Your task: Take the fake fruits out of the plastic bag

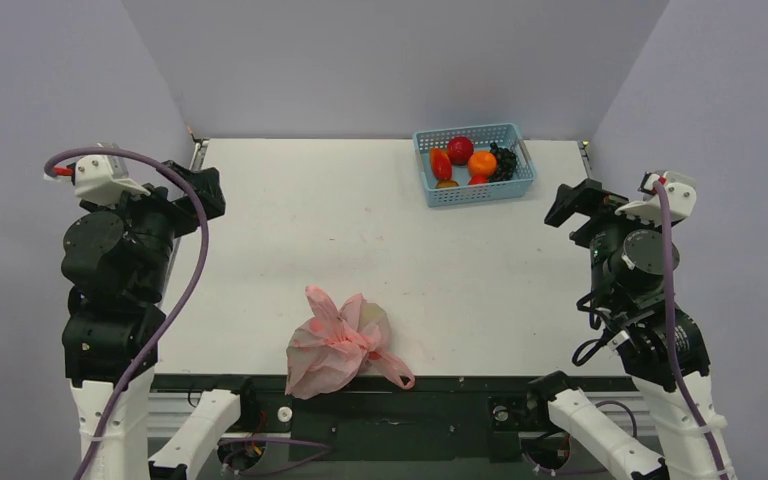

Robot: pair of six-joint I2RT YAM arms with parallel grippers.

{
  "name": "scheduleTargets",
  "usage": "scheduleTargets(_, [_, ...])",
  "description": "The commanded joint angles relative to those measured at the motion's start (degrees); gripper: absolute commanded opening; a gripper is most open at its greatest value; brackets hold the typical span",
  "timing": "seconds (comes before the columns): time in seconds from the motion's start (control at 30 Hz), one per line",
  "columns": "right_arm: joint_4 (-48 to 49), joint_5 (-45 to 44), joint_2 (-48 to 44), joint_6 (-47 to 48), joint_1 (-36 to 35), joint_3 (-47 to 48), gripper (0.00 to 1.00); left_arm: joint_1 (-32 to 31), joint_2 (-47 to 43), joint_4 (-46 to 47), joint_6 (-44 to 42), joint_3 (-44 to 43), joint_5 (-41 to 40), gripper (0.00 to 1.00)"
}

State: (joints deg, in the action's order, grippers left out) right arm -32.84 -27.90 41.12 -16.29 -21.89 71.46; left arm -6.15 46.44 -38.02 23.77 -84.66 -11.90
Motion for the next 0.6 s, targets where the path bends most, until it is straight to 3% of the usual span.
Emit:
scheduleTargets(0.0, [0.6, -1.4, -0.7, -2.4, -0.4, 0.2, 1.00, 0.3, 0.9, -4.1, -2.6, -0.6, 5.0, 0.97])
scheduleTargets(0.23, [-3.2, 2.3, 1.0, -5.8, -0.4, 1.1, 1.00, 0.3, -2.8, -5.1, 0.1, 4.3, 5.9, 0.97])
scheduleTargets(0.37, [-5.6, 6.2, 2.9, -8.7, -0.4, 1.1, 1.00, 0.3, -3.4, -6.7, 1.3, 6.1, 10.3, 0.97])
scheduleTargets(0.57, [-5.9, 17.1, 4.6, -10.4, 0.1, -2.7, 1.00, 0.3, -2.1, -9.6, 1.2, 10.9, 25.8, 0.97])
